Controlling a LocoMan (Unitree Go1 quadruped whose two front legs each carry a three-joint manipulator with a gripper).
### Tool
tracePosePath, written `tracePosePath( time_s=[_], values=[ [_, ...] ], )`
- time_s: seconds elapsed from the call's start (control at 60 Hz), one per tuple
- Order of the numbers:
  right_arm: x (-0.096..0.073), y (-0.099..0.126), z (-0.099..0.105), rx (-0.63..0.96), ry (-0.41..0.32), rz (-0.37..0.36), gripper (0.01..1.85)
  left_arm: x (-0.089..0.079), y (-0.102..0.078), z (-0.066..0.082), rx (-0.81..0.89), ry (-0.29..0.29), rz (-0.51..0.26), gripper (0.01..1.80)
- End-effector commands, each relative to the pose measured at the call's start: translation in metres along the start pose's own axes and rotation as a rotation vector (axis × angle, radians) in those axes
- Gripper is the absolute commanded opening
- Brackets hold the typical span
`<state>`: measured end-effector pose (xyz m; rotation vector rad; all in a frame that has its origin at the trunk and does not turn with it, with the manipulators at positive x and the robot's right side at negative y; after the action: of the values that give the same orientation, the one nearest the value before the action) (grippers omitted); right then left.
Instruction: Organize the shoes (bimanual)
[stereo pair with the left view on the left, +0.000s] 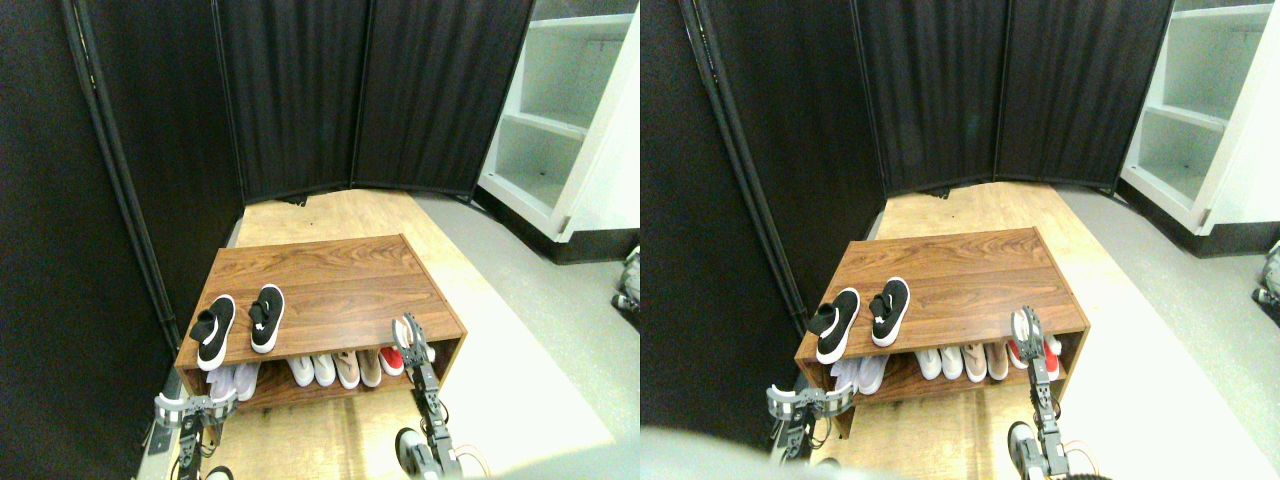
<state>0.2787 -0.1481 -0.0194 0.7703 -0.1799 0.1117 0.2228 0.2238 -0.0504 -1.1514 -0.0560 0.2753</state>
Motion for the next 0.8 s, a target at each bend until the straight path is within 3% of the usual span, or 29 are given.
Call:
tracePosePath(
  time_s=[0.017, 0.15, 0.2, 0.283, 0.317, 0.35, 0.383, 0.483, 0.667, 0.8],
  values=[
    [0.001, 0.005, 0.004, 0.013, -0.029, 0.041, 0.14, -0.003, -0.007, 0.018, 0.047, -0.045, -0.074, 1.39],
    [0.001, 0.004, 0.003, 0.010, -0.036, 0.043, 0.14, -0.010, -0.006, 0.043, 0.058, -0.066, -0.090, 1.19],
    [0.001, 0.004, 0.003, 0.010, -0.038, 0.041, 0.13, -0.011, -0.007, 0.055, 0.079, -0.119, -0.104, 1.06],
    [0.002, 0.003, 0.002, 0.026, -0.041, 0.041, 0.12, -0.003, -0.008, 0.073, 0.092, -0.246, -0.149, 0.53],
    [0.002, 0.003, 0.002, 0.027, -0.040, 0.041, 0.12, -0.001, -0.007, 0.074, 0.088, -0.256, -0.156, 0.45],
    [0.003, 0.004, 0.001, 0.026, -0.040, 0.043, 0.12, 0.008, -0.006, 0.079, 0.090, -0.282, -0.190, 0.15],
    [0.003, 0.005, 0.000, 0.023, -0.040, 0.042, 0.13, 0.014, -0.005, 0.082, 0.108, -0.285, -0.209, 0.02],
    [0.005, 0.006, -0.002, 0.032, -0.041, 0.052, 0.15, 0.027, -0.009, 0.087, 0.151, -0.292, -0.243, 0.01],
    [0.006, 0.009, -0.003, 0.026, -0.040, 0.044, 0.16, 0.051, -0.024, 0.093, 0.285, -0.278, -0.191, 0.01],
    [0.006, 0.010, -0.003, 0.025, -0.051, 0.049, 0.14, 0.072, -0.028, 0.094, 0.340, -0.197, -0.182, 0.01]
  ],
)
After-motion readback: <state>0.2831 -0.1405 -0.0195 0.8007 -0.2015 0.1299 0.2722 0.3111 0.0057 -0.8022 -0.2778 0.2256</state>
